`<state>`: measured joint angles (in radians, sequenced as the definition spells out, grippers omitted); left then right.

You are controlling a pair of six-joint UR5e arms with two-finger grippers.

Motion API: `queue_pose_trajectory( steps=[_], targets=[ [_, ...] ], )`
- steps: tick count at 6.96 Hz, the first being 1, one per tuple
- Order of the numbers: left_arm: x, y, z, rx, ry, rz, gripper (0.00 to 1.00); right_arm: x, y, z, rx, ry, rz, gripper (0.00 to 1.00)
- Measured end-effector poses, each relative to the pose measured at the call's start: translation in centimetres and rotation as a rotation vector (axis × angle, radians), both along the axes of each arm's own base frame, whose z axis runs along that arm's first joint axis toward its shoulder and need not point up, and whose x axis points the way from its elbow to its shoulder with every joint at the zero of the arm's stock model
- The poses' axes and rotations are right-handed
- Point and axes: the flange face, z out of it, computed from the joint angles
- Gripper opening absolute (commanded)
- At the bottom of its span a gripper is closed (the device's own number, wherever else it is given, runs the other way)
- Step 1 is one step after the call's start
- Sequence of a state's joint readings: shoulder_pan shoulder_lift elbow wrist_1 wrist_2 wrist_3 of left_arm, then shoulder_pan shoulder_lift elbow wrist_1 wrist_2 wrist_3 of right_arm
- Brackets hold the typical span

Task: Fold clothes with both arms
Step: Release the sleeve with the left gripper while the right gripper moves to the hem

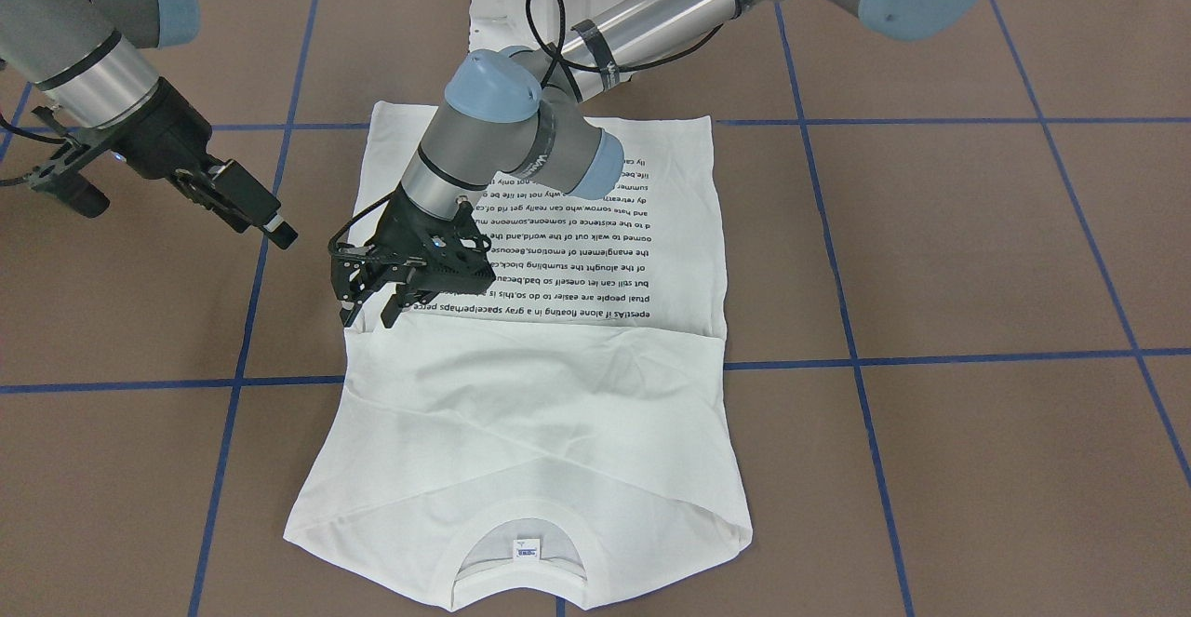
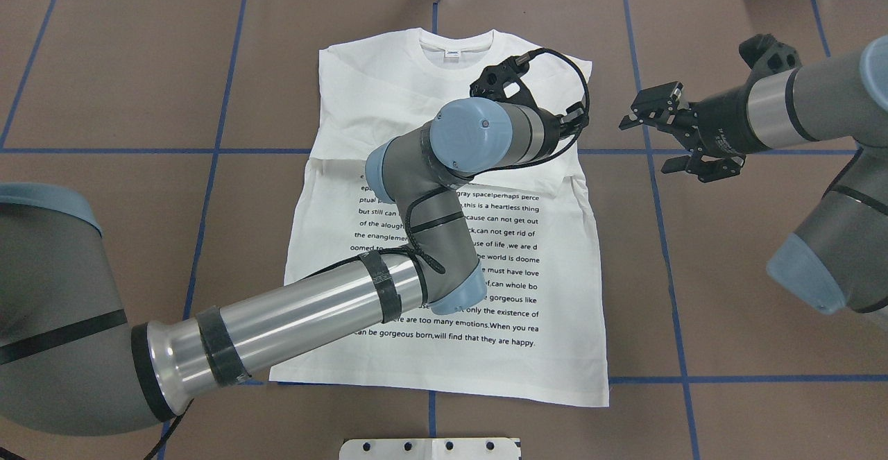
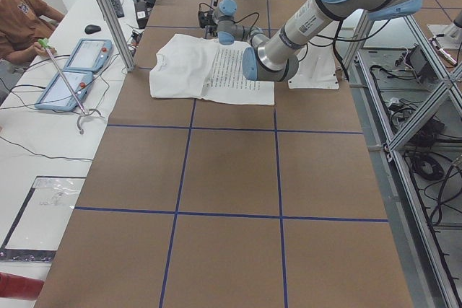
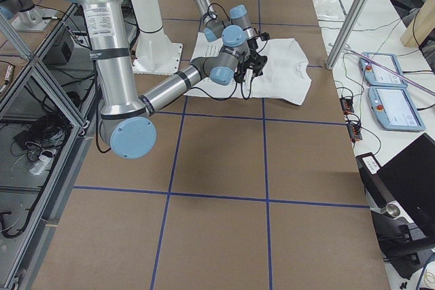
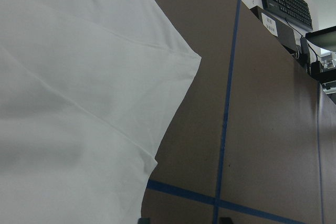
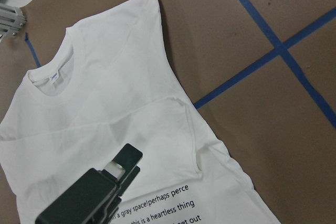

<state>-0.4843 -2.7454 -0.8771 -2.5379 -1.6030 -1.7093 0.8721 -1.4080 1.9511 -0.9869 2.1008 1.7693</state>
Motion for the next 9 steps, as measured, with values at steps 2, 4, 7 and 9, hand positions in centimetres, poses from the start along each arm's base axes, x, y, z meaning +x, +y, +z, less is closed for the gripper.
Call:
queue_pose_trajectory(
  steps=[2,4,7,9],
  targets=[
    [-1.8,-0.2,1.6,0.0,-0.001,0.029,0.53,-0.6,3.3,0.5,-0.06,-0.012,-0.019,1.0],
    [-6.2,0.0,3.0,0.005,-0.014,0.066,0.53,-3.6,7.7,2.7,-0.093,0.03,-0.093,0.99],
    [-12.1,2.2,4.8,0.028,-0.075,0.071,0.53,-8.6,13.7,3.5,-0.148,0.091,-0.162,0.98],
    [-13.9,3.3,4.8,0.041,-0.06,0.067,0.54,-12.6,19.1,1.9,-0.167,0.205,-0.15,0.94]
  ],
)
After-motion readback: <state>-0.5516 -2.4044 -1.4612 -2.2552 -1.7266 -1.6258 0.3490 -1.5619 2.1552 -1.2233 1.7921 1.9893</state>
